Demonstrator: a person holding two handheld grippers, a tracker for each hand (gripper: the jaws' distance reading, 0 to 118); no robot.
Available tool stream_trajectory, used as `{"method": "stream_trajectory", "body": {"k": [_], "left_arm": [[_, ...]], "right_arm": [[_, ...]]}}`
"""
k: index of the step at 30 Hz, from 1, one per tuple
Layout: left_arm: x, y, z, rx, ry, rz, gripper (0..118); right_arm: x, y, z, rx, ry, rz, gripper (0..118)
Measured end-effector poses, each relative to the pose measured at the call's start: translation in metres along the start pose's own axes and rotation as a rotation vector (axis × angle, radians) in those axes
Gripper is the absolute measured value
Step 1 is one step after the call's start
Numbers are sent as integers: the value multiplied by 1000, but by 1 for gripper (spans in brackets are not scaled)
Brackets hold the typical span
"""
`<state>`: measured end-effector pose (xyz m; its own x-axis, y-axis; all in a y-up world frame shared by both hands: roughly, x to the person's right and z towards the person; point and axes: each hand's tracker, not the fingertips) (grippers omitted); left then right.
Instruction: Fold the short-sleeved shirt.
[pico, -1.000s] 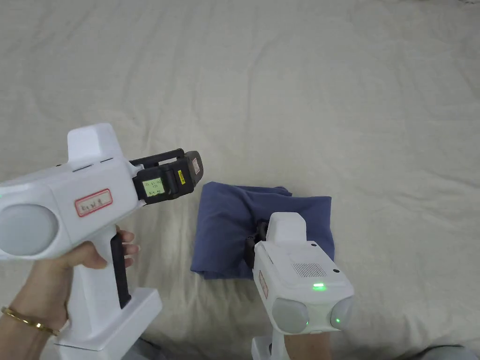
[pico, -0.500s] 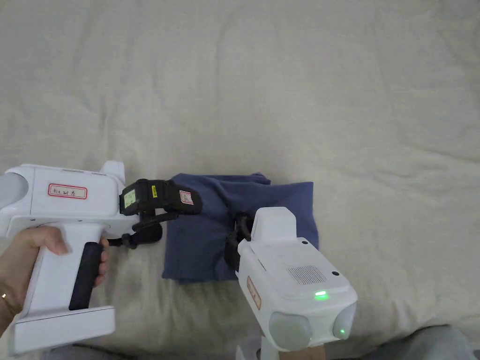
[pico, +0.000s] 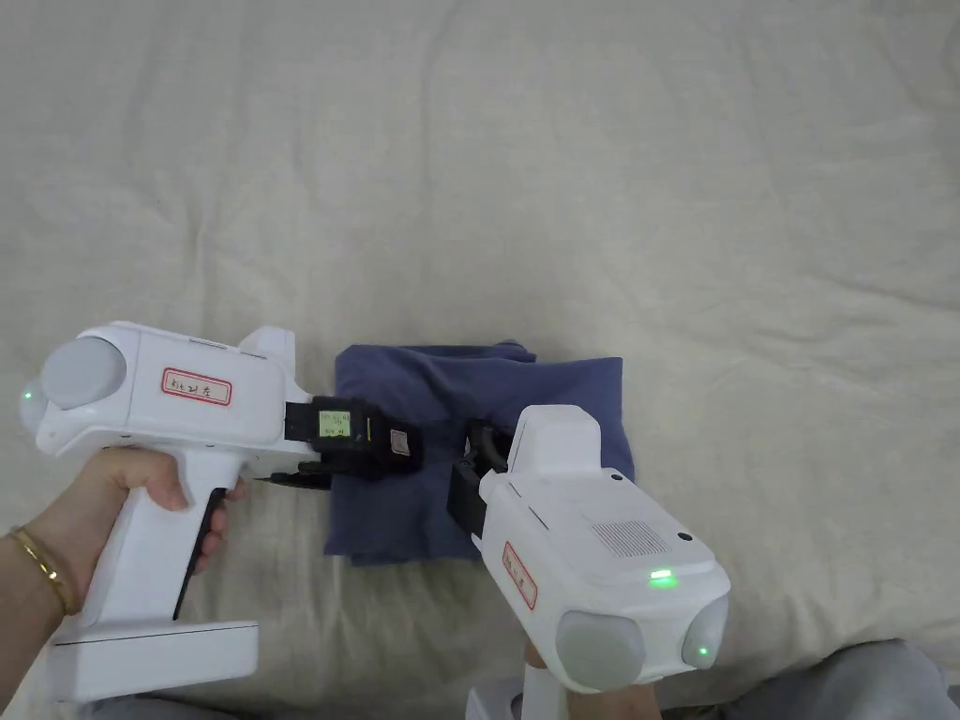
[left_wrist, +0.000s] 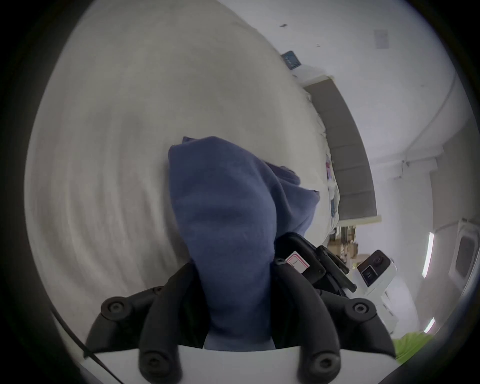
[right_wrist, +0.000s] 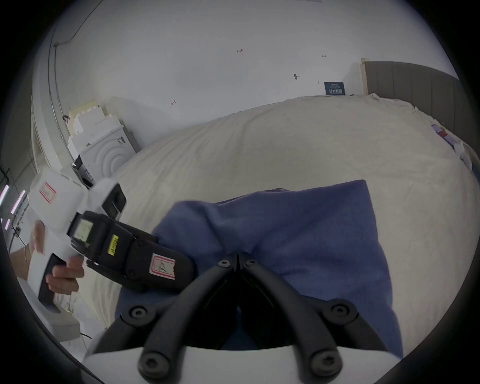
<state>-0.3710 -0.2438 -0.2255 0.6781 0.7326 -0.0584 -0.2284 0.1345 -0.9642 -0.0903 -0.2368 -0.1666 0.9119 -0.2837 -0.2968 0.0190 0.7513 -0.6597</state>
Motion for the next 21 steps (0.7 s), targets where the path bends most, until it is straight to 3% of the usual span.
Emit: {"method": "stream_trajectory", "body": {"k": [1,6,11,16,21], "left_arm": [[0,-3,0,15,-74,53,30],[34,-7,5,35,99,20,23],[76,-7,19,42,188,-4,21],[91,-5,67,92,239,-62,21],[54,-3,146,160,405,-15,21]], "right_arm": [[-1,2,-1,-14,-2,-6,0],[5,22,24,10,21,17,0],[19,71,96,178,2,89,0],[43,111,155,319,-53,116,0],[57,135,187,378,-96,136,0]]}}
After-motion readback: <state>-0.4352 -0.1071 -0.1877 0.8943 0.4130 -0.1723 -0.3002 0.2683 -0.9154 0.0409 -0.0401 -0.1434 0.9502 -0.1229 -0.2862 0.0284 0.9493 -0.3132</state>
